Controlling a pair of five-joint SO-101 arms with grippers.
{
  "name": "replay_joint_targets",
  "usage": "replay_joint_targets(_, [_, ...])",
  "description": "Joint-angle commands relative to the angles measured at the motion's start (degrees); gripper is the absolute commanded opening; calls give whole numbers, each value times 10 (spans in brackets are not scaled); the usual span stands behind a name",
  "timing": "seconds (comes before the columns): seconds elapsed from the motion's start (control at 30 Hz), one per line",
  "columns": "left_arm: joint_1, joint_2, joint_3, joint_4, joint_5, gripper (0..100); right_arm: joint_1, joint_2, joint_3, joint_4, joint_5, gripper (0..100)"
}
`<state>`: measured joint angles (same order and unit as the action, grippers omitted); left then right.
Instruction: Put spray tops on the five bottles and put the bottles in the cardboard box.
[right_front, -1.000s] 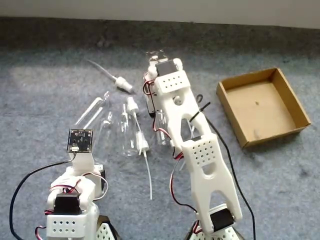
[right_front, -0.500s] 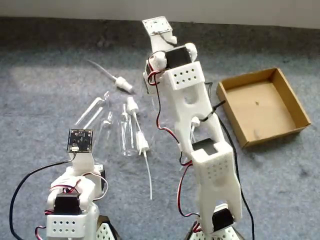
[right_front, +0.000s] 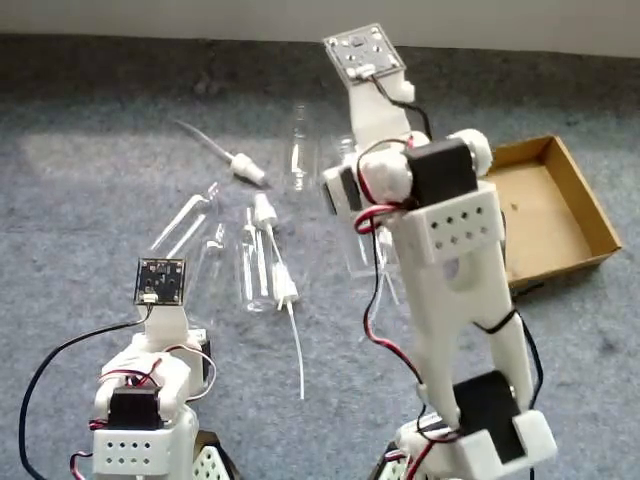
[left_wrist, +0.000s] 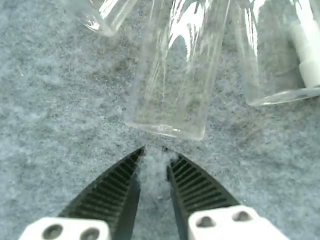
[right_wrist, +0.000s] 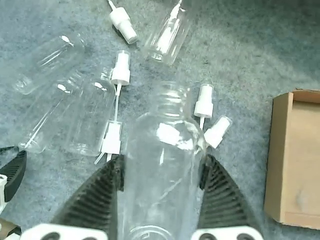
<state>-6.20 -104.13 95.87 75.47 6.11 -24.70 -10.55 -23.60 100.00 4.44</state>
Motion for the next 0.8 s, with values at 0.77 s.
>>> replay_joint_targets(0.77, [-2,-1,13,1,5,5,64,-545,481,-134,8,32])
